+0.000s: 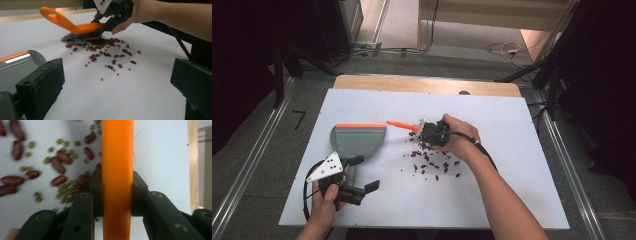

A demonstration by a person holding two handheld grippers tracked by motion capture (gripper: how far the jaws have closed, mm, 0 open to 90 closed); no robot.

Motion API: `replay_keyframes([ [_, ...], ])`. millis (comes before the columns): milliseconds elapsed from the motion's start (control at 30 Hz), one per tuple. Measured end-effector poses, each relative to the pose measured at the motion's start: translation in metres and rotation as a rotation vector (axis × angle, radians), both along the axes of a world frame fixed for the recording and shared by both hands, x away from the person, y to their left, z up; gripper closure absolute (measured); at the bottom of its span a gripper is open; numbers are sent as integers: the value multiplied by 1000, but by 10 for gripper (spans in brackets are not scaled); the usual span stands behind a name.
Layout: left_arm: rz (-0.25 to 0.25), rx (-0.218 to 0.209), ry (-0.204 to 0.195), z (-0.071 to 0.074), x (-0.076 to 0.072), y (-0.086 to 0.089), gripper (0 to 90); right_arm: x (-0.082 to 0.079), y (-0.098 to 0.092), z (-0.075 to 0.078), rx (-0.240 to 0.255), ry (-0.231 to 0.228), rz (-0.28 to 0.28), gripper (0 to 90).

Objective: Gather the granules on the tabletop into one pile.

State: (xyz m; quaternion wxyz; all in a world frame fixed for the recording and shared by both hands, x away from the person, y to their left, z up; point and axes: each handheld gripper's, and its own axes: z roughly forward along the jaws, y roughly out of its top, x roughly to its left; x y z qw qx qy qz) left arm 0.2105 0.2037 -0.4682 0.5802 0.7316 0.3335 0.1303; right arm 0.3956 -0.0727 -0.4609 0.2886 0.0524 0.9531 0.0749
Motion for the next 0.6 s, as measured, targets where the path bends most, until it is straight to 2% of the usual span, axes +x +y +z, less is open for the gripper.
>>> replay_keyframes([
  [300, 18, -45, 12, -1, -2, 5, 3, -30, -12, 3, 2, 27, 60, 684],
  [367, 23, -45, 15, -1, -2, 5, 3, -33, -15, 4, 1, 46, 59, 684],
  [533, 34, -38, 22, -3, -1, 6, 3, -29, -19, 14, 20, 59, 88, 686],
  [600, 34, -41, 20, -3, -1, 7, 3, -27, -19, 19, 34, 34, 70, 686],
])
